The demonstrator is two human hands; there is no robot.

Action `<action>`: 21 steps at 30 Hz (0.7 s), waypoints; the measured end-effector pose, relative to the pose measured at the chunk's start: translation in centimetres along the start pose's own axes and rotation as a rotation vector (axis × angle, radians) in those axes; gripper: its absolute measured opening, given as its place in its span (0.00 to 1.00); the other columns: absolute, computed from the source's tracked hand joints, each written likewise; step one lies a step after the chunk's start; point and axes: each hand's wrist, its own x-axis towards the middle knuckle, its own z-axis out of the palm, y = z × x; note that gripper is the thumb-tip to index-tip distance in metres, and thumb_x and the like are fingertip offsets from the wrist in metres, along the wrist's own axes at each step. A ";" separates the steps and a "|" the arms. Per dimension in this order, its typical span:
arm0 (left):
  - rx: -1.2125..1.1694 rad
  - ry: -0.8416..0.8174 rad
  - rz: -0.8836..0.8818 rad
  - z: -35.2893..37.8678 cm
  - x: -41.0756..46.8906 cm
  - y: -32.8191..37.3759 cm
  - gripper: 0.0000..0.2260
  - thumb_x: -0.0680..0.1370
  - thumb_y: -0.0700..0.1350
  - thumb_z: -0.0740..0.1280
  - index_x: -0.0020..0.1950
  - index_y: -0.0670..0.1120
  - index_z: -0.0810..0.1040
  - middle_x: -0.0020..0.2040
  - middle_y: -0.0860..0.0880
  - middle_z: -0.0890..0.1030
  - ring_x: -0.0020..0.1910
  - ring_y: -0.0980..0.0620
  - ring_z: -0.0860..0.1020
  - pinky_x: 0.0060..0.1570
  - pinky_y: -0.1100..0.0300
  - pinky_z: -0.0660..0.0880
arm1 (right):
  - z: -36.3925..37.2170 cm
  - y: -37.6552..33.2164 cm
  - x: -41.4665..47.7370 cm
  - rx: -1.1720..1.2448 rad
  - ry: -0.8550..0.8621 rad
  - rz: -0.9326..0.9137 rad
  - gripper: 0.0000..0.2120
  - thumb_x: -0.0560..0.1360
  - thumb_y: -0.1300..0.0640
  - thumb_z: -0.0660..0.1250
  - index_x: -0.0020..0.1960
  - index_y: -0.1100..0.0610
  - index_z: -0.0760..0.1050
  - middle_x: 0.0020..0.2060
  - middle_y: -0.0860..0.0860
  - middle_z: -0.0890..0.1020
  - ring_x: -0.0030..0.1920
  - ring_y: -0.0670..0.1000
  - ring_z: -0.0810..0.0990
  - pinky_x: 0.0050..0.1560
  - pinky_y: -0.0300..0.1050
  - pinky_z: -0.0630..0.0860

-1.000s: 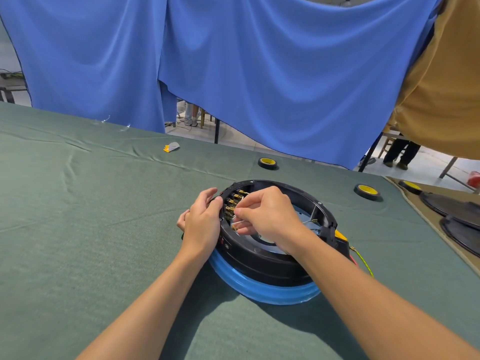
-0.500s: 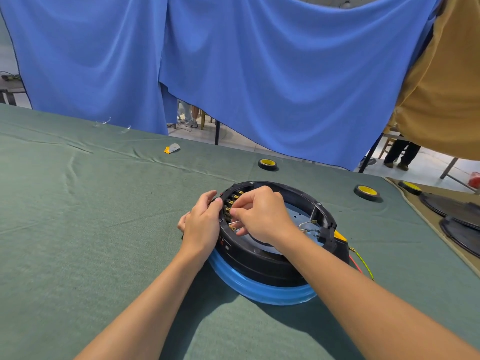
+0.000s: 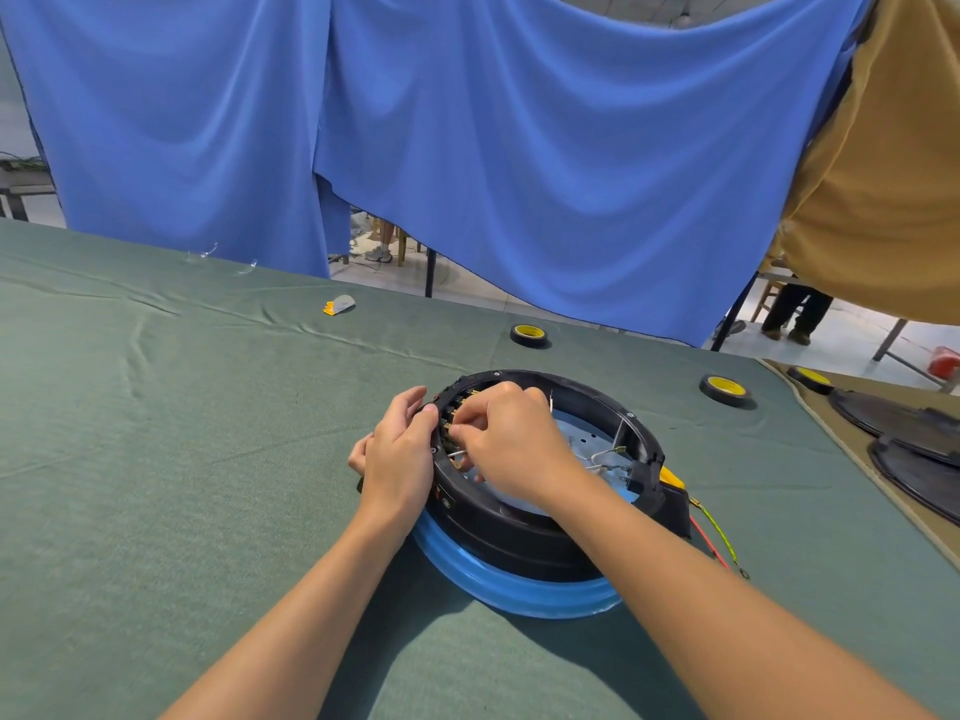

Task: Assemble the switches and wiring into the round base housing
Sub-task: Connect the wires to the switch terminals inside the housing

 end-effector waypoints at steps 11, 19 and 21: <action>0.122 -0.028 0.304 -1.8 -1.4 3.0 0.14 0.73 0.57 0.61 0.57 0.59 0.77 0.58 0.58 0.79 0.63 0.59 0.74 0.71 0.53 0.54 | -9.5 5.6 -5.8 -0.062 0.460 0.000 0.05 0.73 0.60 0.71 0.40 0.54 0.84 0.35 0.48 0.83 0.36 0.48 0.78 0.42 0.34 0.69; 0.649 -0.137 0.813 1.4 -4.2 6.5 0.12 0.76 0.49 0.63 0.51 0.48 0.84 0.44 0.53 0.85 0.47 0.52 0.82 0.56 0.54 0.61 | -9.6 15.7 -11.6 -0.226 0.197 0.355 0.06 0.74 0.52 0.70 0.44 0.53 0.84 0.41 0.49 0.83 0.40 0.49 0.78 0.46 0.42 0.69; 0.711 -0.223 0.832 2.8 -4.8 7.7 0.11 0.78 0.48 0.62 0.51 0.48 0.84 0.40 0.52 0.85 0.43 0.49 0.81 0.53 0.54 0.68 | -9.3 16.4 -11.5 -0.219 0.206 0.368 0.06 0.73 0.49 0.71 0.44 0.51 0.84 0.40 0.48 0.82 0.43 0.50 0.79 0.48 0.43 0.72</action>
